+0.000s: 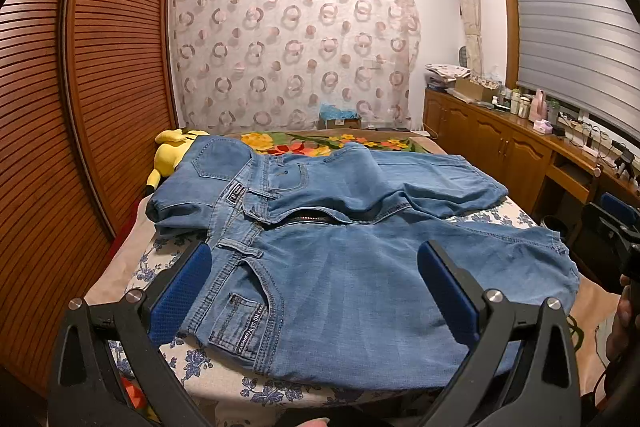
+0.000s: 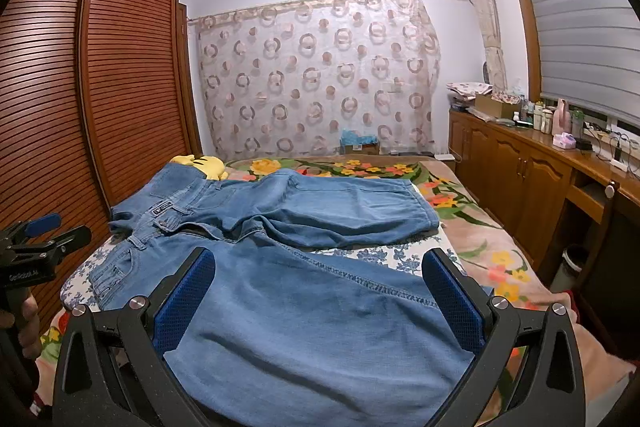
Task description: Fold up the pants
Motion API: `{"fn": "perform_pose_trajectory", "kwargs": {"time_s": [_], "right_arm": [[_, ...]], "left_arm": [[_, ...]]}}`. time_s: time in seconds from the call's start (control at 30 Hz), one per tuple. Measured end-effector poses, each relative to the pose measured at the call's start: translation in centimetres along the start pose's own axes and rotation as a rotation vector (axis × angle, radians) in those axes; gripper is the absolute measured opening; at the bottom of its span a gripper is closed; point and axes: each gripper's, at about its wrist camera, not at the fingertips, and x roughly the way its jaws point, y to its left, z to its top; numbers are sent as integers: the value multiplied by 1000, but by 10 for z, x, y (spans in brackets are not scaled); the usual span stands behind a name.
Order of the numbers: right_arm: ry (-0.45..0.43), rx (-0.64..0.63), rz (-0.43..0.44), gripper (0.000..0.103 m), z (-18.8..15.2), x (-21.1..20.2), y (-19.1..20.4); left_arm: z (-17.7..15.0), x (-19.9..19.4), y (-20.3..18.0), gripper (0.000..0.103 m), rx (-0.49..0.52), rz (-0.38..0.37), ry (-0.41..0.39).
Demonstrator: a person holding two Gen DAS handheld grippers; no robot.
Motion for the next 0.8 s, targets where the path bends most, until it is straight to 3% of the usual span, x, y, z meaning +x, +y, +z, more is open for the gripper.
{"fn": "perform_pose_trajectory", "kwargs": {"time_s": [0.8], "right_arm": [[-1, 0, 2, 103, 0, 0, -1]], "left_arm": [[0, -1, -10, 103, 2, -4, -9]]}}
